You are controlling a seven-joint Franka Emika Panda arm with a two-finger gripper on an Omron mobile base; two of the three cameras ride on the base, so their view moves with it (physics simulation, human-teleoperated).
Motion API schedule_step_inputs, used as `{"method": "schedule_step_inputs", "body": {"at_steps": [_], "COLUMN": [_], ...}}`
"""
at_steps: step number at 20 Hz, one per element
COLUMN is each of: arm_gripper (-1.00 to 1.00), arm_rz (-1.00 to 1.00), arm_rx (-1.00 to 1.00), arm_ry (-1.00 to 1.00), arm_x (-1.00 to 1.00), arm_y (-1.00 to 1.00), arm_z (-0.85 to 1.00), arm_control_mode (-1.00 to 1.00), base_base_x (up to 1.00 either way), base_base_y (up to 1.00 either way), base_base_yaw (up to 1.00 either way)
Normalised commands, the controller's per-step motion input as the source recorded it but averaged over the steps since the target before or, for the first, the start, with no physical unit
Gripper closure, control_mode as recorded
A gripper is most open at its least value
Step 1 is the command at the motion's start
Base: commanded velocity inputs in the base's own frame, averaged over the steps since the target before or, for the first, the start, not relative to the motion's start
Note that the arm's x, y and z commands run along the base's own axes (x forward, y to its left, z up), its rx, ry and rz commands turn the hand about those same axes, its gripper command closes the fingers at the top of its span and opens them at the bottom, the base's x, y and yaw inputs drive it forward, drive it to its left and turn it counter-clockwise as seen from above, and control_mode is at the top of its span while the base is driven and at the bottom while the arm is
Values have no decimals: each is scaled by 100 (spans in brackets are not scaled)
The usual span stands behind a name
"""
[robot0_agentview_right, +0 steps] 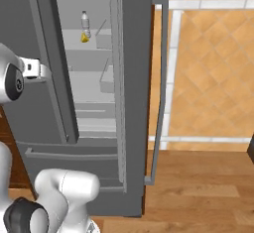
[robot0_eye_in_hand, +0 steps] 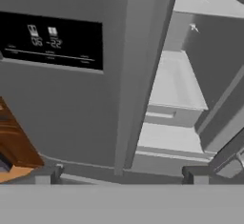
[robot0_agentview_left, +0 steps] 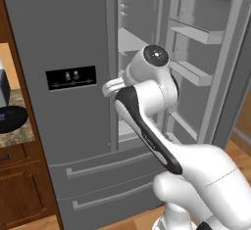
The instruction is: Grab a lemon wedge from the fridge and one ice cube from the ice bowl, and put them in the glass of lemonade.
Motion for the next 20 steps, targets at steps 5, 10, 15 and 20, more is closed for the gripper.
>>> {"method": "schedule_step_inputs", "body": {"at_steps": [5, 10, 15, 20], "arm_gripper": [-100, -100, -100, -100], "arm_rz": [-2, -14, -10, -6], "arm_rx": [-1, 0, 0, 0], "arm_ry": [-23, -3, 6, 2], "arm_x": [95, 71, 63, 64], "arm_y": [16, 2, 29, 35], "arm_z": [-11, 4, 0, 0], "arm_control_mode": [-100, -100, -100, -100], "base_base_x": [0, 0, 0, 0], "base_base_y": [0, 0, 0, 0], "base_base_yaw": [0, 0, 0, 0]}}
